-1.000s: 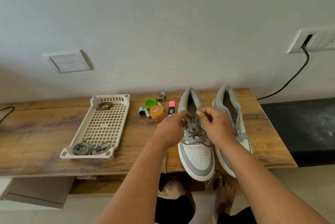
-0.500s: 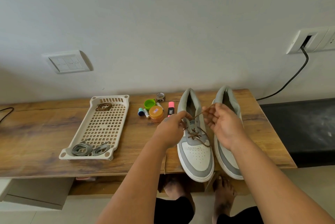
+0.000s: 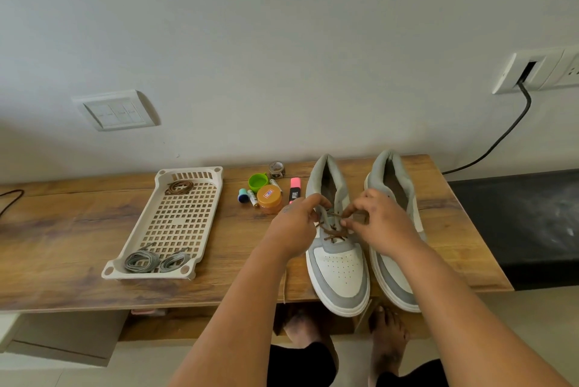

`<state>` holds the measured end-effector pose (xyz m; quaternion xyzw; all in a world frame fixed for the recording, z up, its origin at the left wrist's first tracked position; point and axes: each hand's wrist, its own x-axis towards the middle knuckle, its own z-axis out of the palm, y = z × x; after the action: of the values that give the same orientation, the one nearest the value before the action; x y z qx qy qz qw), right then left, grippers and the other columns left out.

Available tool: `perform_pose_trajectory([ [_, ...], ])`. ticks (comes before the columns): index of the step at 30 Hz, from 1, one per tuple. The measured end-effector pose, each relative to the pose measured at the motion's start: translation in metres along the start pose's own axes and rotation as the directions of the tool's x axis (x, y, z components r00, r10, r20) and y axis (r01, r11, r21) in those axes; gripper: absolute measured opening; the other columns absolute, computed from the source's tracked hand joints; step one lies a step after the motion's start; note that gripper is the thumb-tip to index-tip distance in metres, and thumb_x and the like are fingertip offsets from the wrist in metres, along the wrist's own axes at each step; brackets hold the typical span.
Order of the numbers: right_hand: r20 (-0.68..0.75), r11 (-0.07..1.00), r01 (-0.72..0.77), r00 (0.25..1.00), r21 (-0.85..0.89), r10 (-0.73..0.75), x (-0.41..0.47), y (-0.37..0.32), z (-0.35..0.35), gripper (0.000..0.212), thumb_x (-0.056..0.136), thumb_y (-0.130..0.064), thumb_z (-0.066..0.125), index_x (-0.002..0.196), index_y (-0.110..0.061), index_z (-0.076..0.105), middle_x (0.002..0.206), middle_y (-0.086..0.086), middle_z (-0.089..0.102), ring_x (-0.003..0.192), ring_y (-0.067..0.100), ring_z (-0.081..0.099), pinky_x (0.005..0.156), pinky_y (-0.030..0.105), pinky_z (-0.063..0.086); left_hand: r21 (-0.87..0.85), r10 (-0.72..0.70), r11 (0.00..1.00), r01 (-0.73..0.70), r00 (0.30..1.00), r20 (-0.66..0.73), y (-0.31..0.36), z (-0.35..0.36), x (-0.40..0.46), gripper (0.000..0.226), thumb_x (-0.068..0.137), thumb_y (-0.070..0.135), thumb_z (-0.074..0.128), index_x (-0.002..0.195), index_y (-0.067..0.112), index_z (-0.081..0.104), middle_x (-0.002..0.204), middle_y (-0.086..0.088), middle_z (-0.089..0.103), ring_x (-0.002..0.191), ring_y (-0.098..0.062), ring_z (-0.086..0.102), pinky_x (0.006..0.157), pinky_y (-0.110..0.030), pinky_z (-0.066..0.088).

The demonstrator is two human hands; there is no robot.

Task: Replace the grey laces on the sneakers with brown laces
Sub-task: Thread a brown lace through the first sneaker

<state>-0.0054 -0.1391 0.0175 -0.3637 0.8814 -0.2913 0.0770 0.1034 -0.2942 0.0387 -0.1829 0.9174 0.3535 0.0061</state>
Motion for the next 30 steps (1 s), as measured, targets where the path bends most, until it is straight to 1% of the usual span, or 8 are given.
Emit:
perform_pose_trajectory([
  [3, -0.016, 1.000, 0.008, 1.000, -0.009, -0.008, 0.002, 0.001, -0.001, 0.010, 0.085, -0.039, 0.072, 0.086, -0.029, 0.069, 0.092, -0.016, 0.052, 0.088, 0.008, 0.055, 0.072, 0.028, 0.046, 0.005, 0.006, 1.000, -0.006, 1.000, 0.002, -0.002, 0.000, 0.000, 0.049, 0.095, -0.004, 0.040, 0.127, 0.029, 0.055, 0.119, -0.002, 0.058, 0.105, -0.014, 0.056, 0.086, -0.028, 0.050],
  [5, -0.128, 0.994, 0.027, 0.992, 0.110, -0.013, 0.002, 0.000, -0.007, 0.007, 0.090, -0.032, 0.067, 0.089, -0.025, 0.066, 0.093, -0.015, 0.053, 0.087, 0.006, 0.053, 0.071, 0.023, 0.042, 0.023, 0.001, 1.000, -0.001, 1.000, 0.003, -0.002, -0.001, 0.000, 0.053, 0.093, -0.006, 0.040, 0.127, 0.032, 0.055, 0.117, 0.001, 0.058, 0.103, -0.014, 0.056, 0.084, -0.029, 0.052],
  [9, -0.337, 0.950, -0.051, 0.928, 0.309, 0.159, 0.004, 0.005, -0.018, 0.008, 0.096, -0.027, 0.059, 0.095, -0.020, 0.061, 0.100, -0.007, 0.054, 0.098, 0.017, 0.053, 0.079, 0.030, 0.042, 0.101, 0.001, 0.995, -0.001, 1.000, 0.002, -0.001, -0.001, 0.002, 0.062, 0.088, -0.011, 0.046, 0.125, 0.038, 0.054, 0.111, 0.008, 0.059, 0.097, -0.012, 0.056, 0.081, -0.034, 0.057],
  [11, -0.311, 0.956, -0.079, 0.935, 0.282, 0.169, 0.003, 0.008, -0.016, 0.013, 0.099, -0.030, 0.053, 0.099, -0.019, 0.059, 0.106, -0.003, 0.057, 0.103, 0.019, 0.053, 0.080, 0.031, 0.042, 0.136, 0.002, 0.991, -0.002, 1.000, -0.002, 0.000, 0.000, 0.003, 0.062, 0.088, -0.010, 0.048, 0.126, 0.039, 0.053, 0.113, 0.007, 0.059, 0.097, -0.012, 0.057, 0.081, -0.034, 0.057],
  [15, -0.238, 0.916, -0.050, 0.959, 0.397, 0.155, 0.002, -0.005, -0.012, 0.019, 0.103, -0.026, 0.044, 0.097, -0.013, 0.057, 0.091, -0.012, 0.069, 0.082, 0.001, 0.056, 0.070, 0.018, 0.039, 0.175, 0.027, 0.984, -0.022, 0.999, -0.027, 0.002, 0.001, 0.002, 0.055, 0.088, -0.003, 0.049, 0.127, 0.037, 0.053, 0.115, 0.005, 0.058, 0.102, -0.014, 0.055, 0.084, -0.036, 0.056],
  [22, -0.146, 0.741, -0.159, 0.933, 0.652, 0.329, 0.004, -0.005, -0.014, 0.017, 0.102, -0.025, 0.049, 0.097, -0.013, 0.061, 0.077, -0.001, 0.069, 0.061, 0.014, 0.055, 0.063, 0.032, 0.046, 0.232, 0.040, 0.972, -0.026, 0.998, -0.056, 0.001, 0.000, 0.003, 0.042, 0.093, 0.012, 0.052, 0.128, 0.036, 0.051, 0.117, 0.004, 0.058, 0.103, -0.014, 0.056, 0.083, -0.035, 0.055],
  [26, -0.131, 0.815, -0.204, 0.938, 0.542, 0.322, 0.005, -0.003, -0.015, 0.016, 0.101, -0.026, 0.052, 0.103, -0.014, 0.061, 0.085, 0.002, 0.069, 0.056, 0.008, 0.051, 0.051, 0.020, 0.042, 0.179, 0.038, 0.984, -0.025, 0.997, -0.070, 0.001, 0.001, 0.002, 0.051, 0.093, 0.023, 0.059, 0.136, 0.027, 0.034, 0.114, 0.000, 0.065, 0.096, -0.016, 0.063, 0.081, -0.036, 0.058],
  [30, -0.130, 0.880, -0.171, 0.959, 0.444, 0.252, -0.001, -0.007, -0.010, 0.011, 0.101, -0.016, 0.048, 0.106, -0.019, 0.058, 0.093, 0.000, 0.067, 0.072, 0.011, 0.067, 0.070, 0.032, 0.057, 0.192, -0.072, 0.979, 0.064, 0.997, 0.038, -0.003, 0.004, 0.002, 0.039, 0.093, 0.047, 0.060, 0.120, 0.022, 0.048, 0.110, 0.003, 0.065, 0.098, -0.016, 0.061, 0.086, -0.038, 0.054],
])
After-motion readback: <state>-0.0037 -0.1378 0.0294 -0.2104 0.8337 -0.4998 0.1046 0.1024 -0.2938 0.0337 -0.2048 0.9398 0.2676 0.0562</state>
